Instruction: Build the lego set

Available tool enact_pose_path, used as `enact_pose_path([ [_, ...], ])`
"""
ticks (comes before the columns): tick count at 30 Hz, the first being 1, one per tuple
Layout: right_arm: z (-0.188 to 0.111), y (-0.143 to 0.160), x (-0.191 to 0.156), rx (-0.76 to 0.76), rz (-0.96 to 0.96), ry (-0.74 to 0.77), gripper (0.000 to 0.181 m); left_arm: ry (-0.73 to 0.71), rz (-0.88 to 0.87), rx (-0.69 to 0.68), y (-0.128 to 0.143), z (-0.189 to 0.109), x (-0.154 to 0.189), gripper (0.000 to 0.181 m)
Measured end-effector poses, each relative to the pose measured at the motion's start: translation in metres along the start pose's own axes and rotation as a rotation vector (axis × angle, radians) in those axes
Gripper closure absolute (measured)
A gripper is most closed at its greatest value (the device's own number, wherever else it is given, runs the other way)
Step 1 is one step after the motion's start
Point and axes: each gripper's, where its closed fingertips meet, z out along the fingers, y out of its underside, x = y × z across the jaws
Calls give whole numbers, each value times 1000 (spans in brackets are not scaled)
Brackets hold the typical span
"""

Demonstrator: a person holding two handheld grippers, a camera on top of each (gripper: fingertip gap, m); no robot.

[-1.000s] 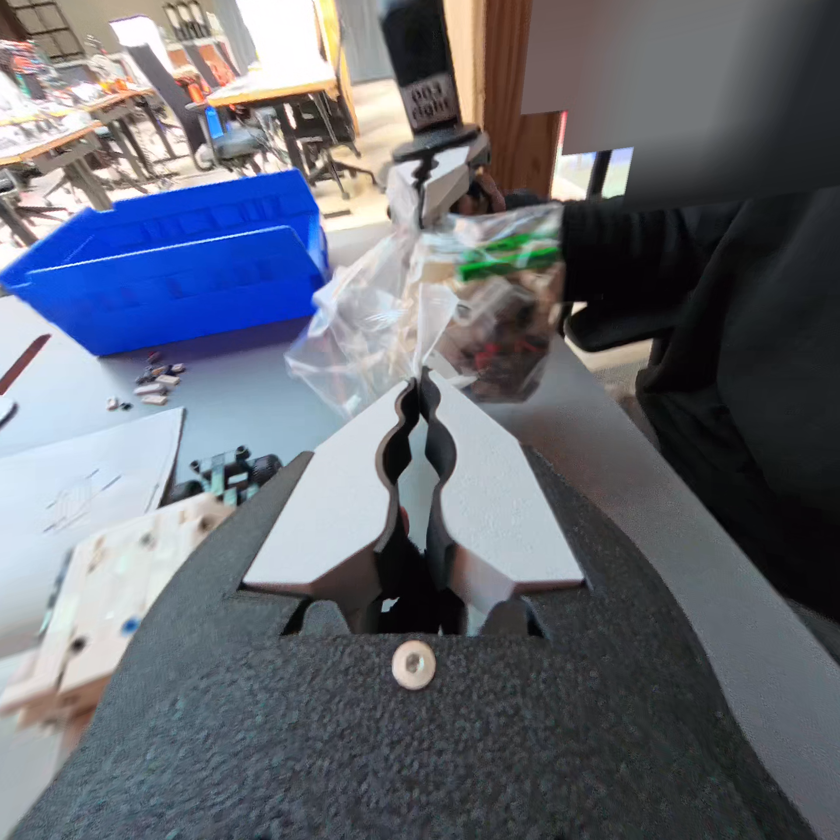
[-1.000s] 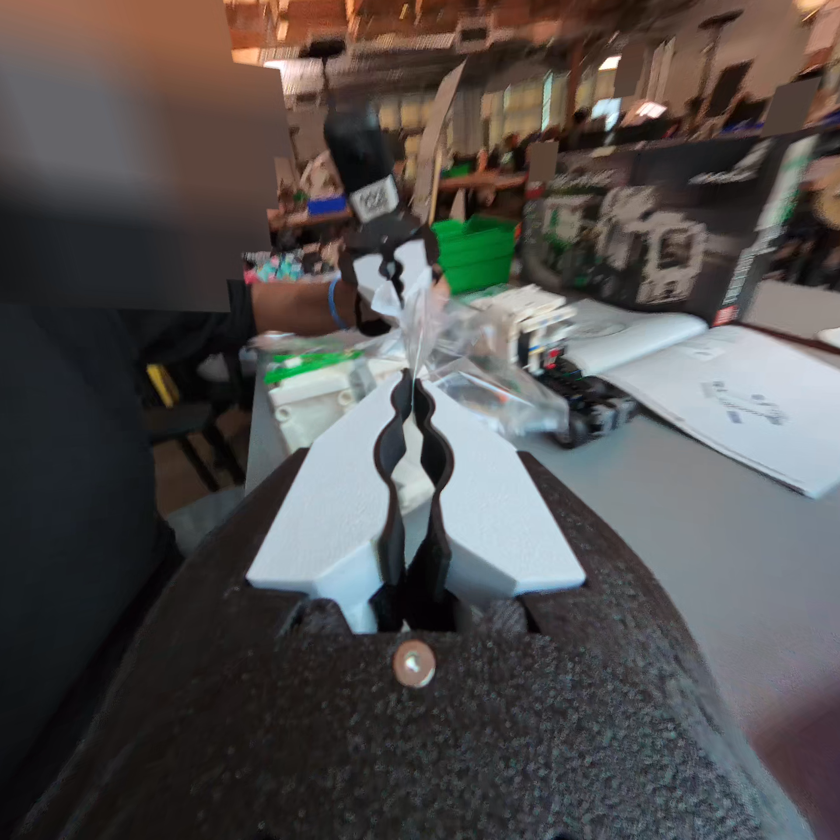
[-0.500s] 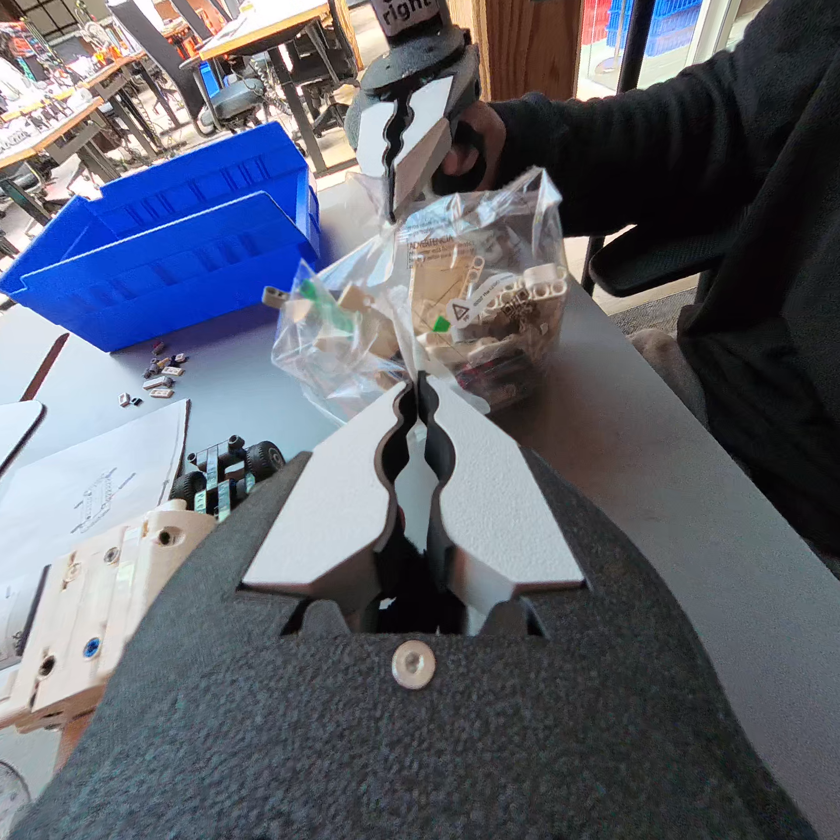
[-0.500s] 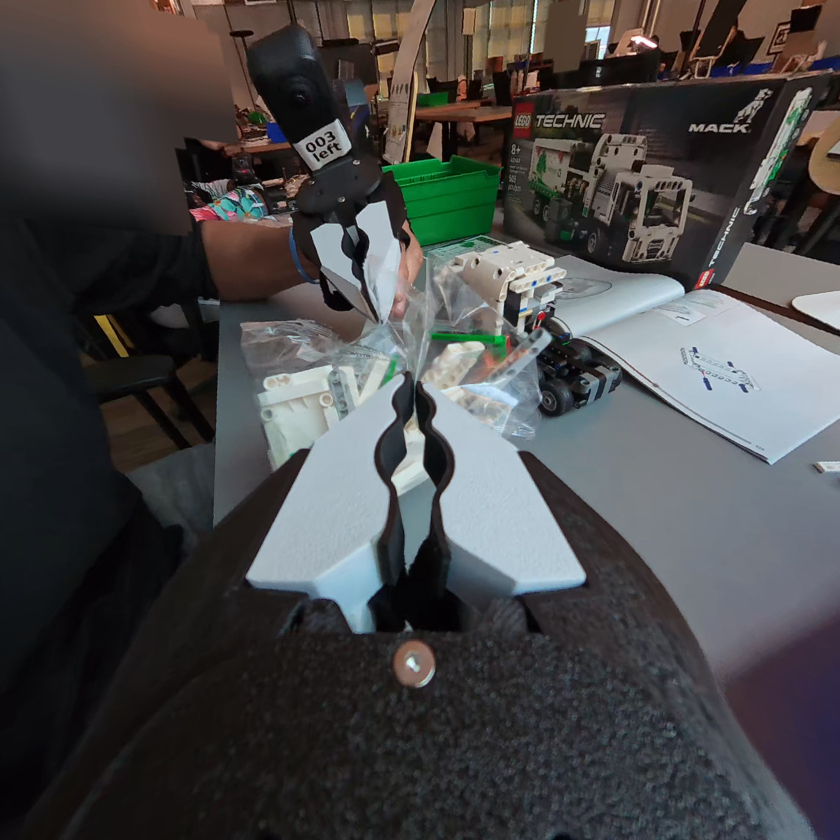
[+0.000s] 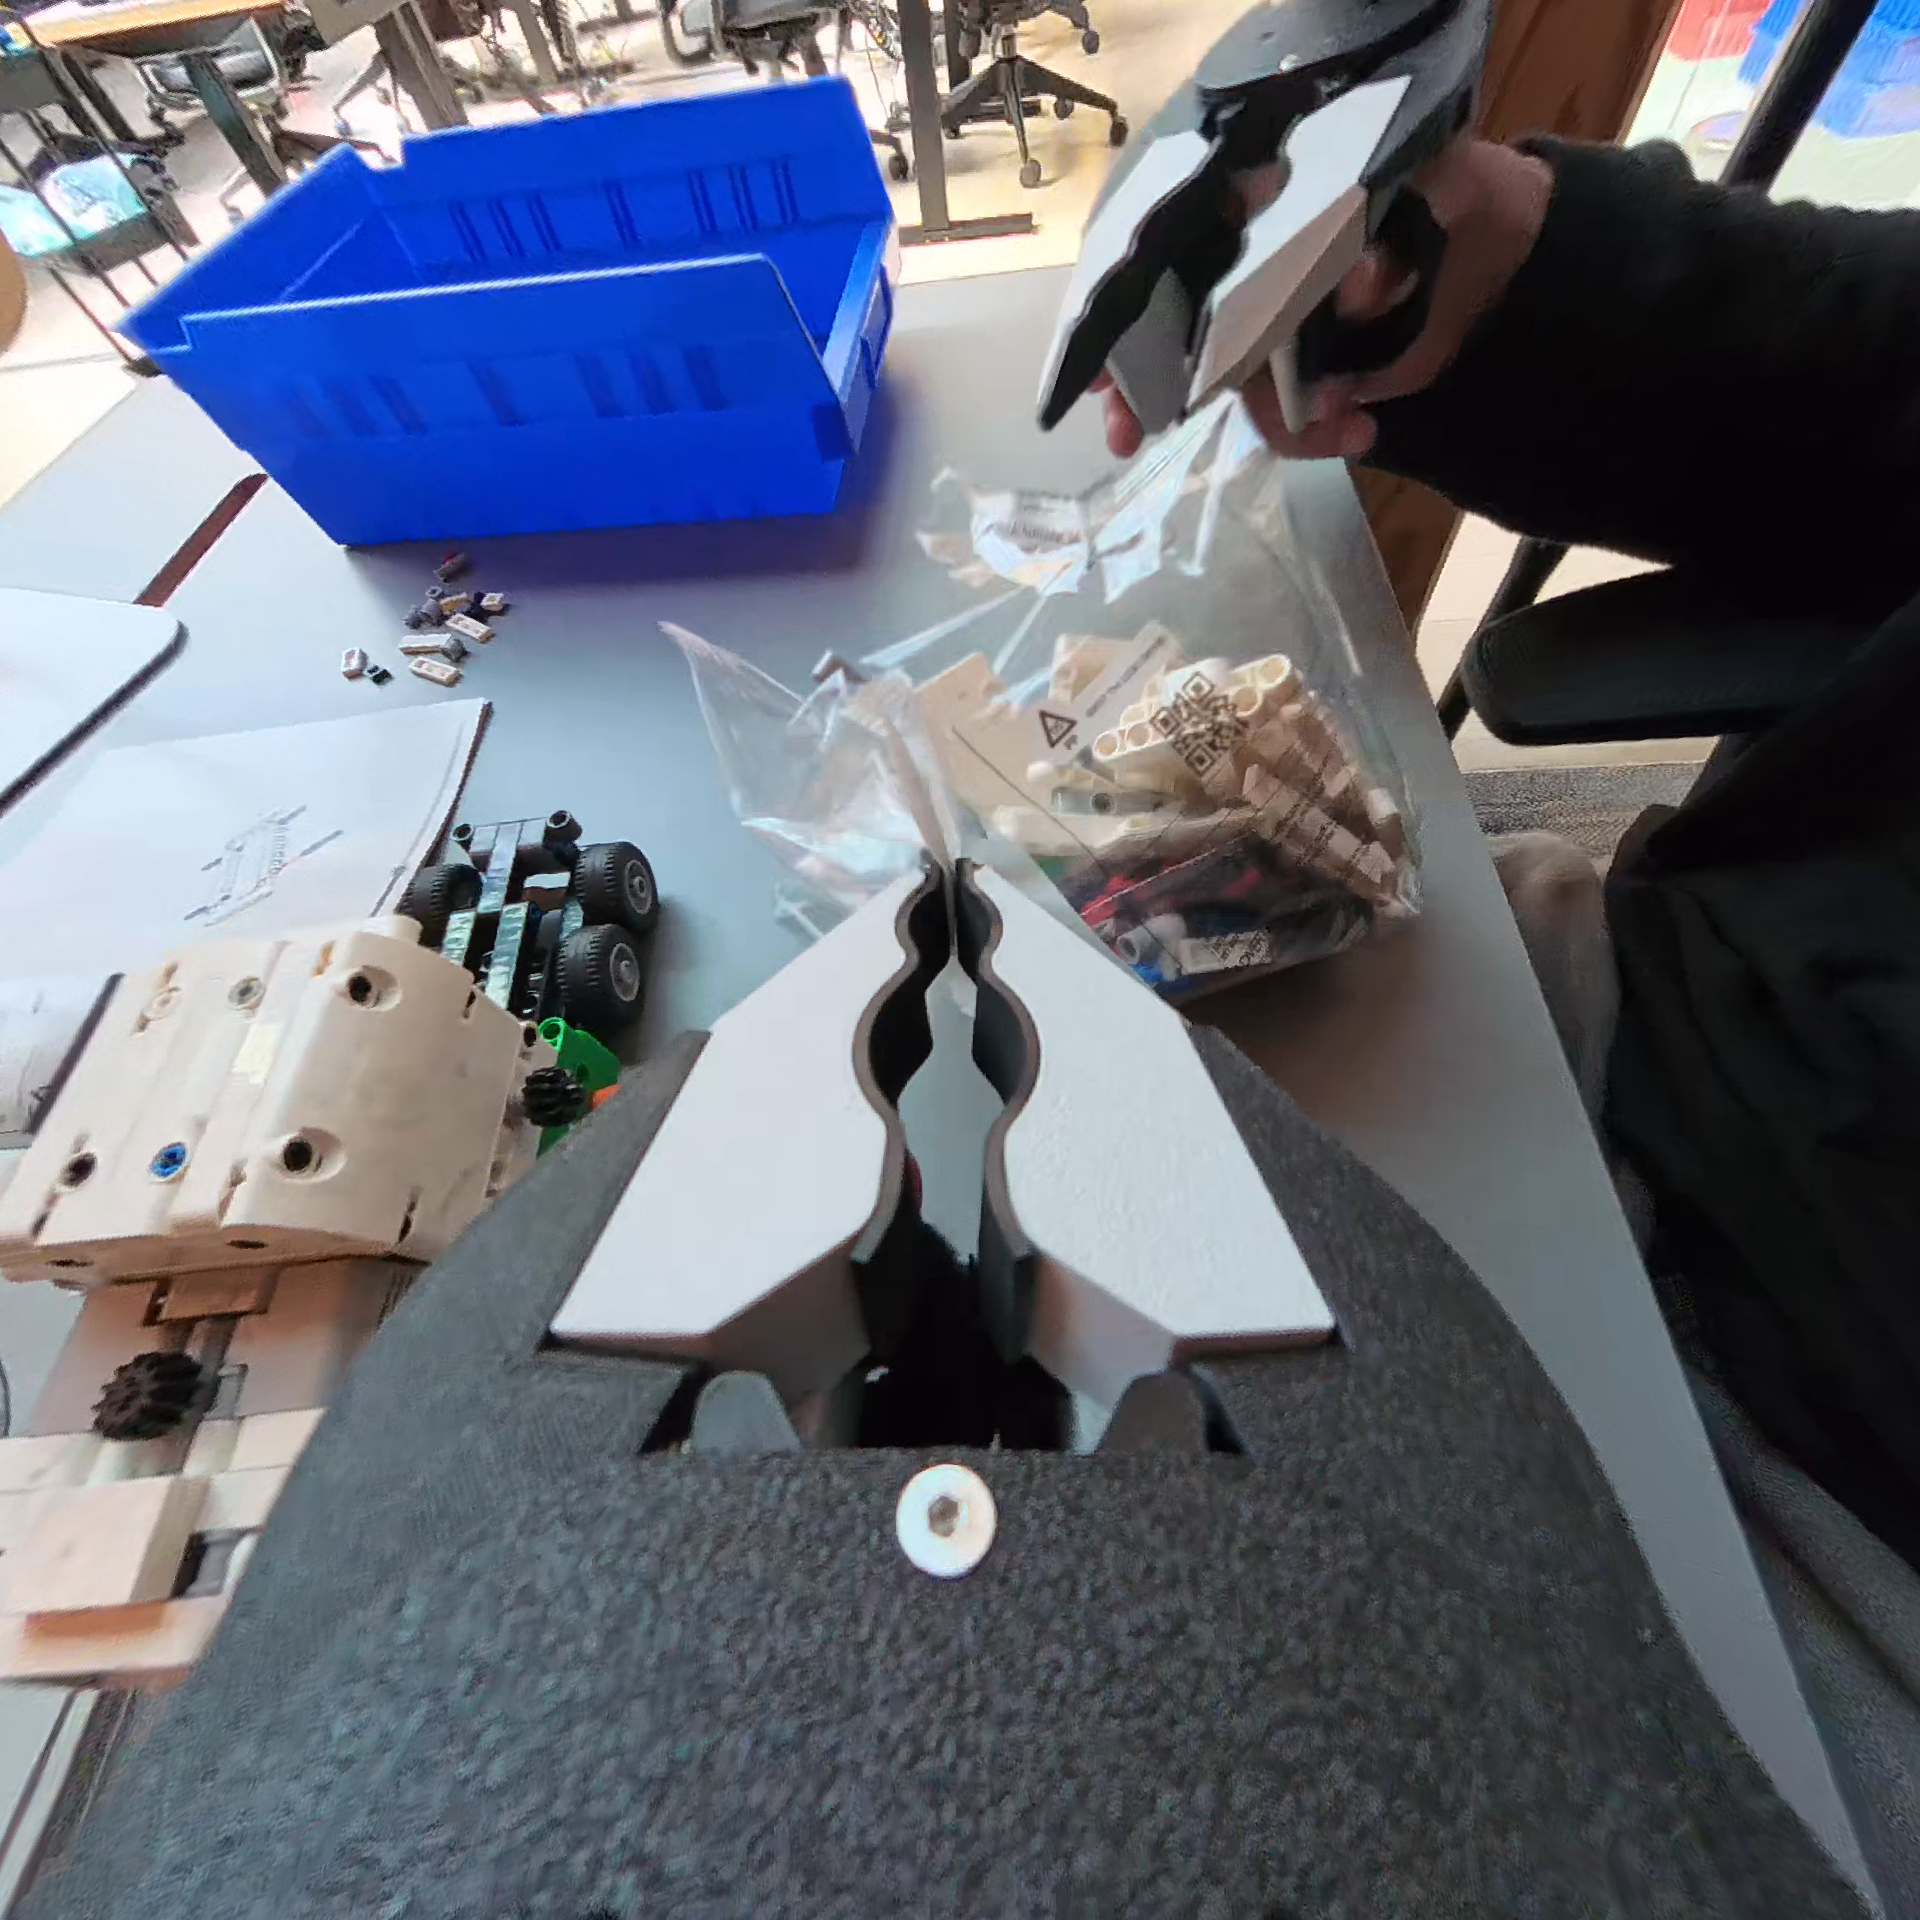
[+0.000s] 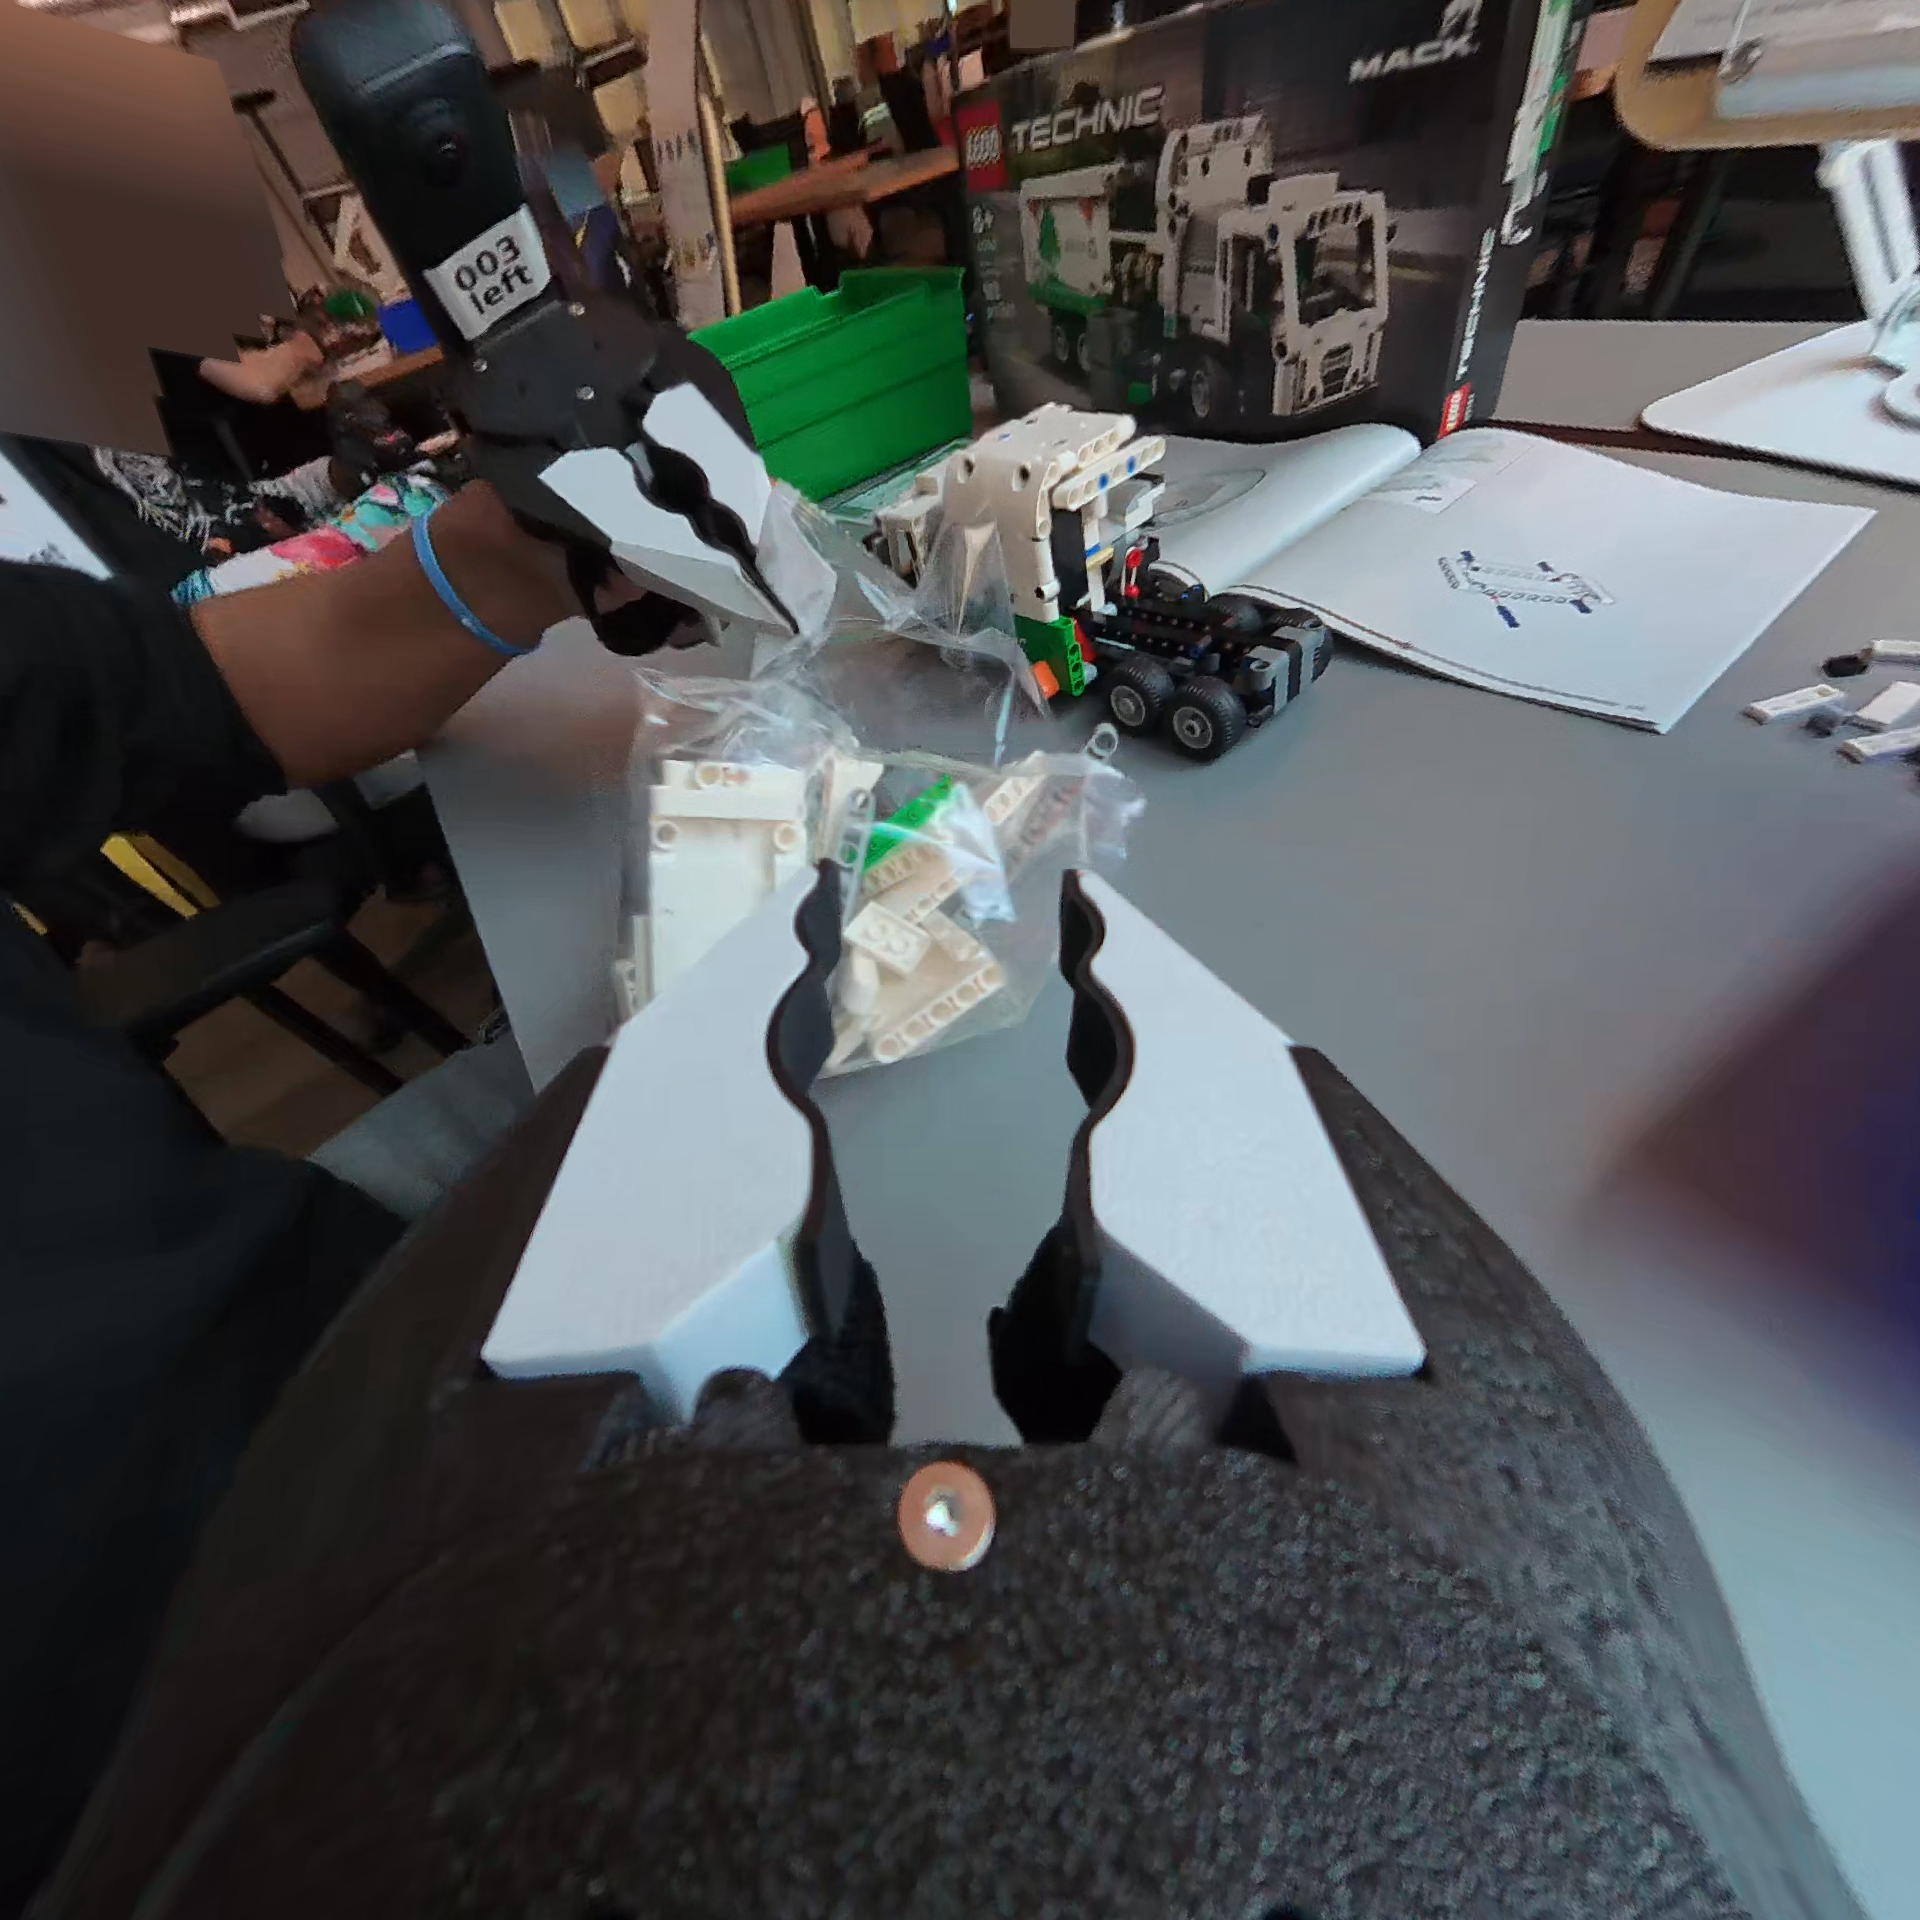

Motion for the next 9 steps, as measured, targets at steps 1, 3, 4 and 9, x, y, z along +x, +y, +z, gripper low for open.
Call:
enact_pose_path([
  [1, -7, -1, -3, 17, -4, 33, 138, -15, -15, 8, -4, -2, 1, 181],
  [3, -17, 4, -13, 25, -52, 104, 138, -44, -65, 26, -14, -7, 4, 181],
  [4, -18, 10, -21, 10, -76, 123, 137, -60, -85, 37, -19, -10, 6, 181],
  [9, -1, 50, -61, -111, -193, 156, 134, -187, -97, 25, -24, -22, 24, 181],
])
